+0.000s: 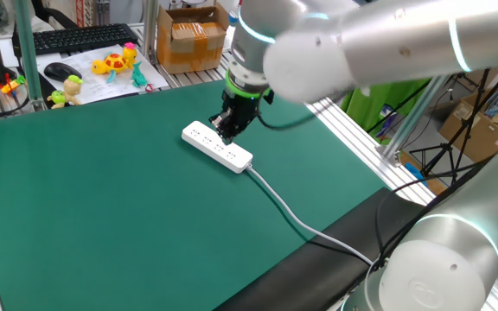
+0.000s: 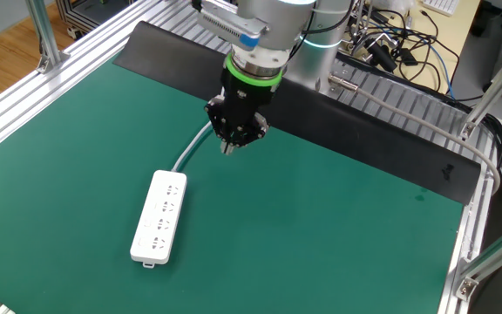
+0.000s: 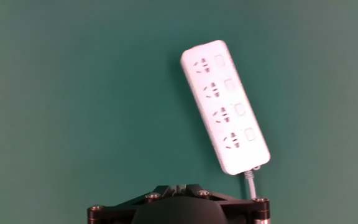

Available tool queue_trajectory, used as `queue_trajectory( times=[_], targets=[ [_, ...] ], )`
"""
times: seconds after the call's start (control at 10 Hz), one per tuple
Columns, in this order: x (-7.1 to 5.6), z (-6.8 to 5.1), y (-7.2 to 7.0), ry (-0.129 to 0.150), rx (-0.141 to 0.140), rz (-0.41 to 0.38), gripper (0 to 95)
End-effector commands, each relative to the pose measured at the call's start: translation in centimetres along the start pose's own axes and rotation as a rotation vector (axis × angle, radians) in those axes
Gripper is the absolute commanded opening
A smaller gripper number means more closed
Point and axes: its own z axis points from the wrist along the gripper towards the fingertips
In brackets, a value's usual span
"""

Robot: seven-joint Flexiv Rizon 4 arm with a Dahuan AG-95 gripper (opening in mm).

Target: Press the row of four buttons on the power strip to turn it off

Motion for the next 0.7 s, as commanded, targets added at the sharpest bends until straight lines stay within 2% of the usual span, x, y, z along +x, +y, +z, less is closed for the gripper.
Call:
queue_trajectory(
  times=[0.1, 0.3, 0.4, 0.7],
  targets=[
    [-0.7, 0.4, -0.5, 0.041, -0.031, 0.009, 0.0],
    [-1.6, 0.7, -1.5, 0.036, -0.047, -0.037, 0.0],
    [-1.8, 0.9, -2.0, 0.035, -0.044, -0.074, 0.0],
    [-1.9, 1.3, -2.9, 0.033, -0.043, -0.118, 0.0]
  ],
)
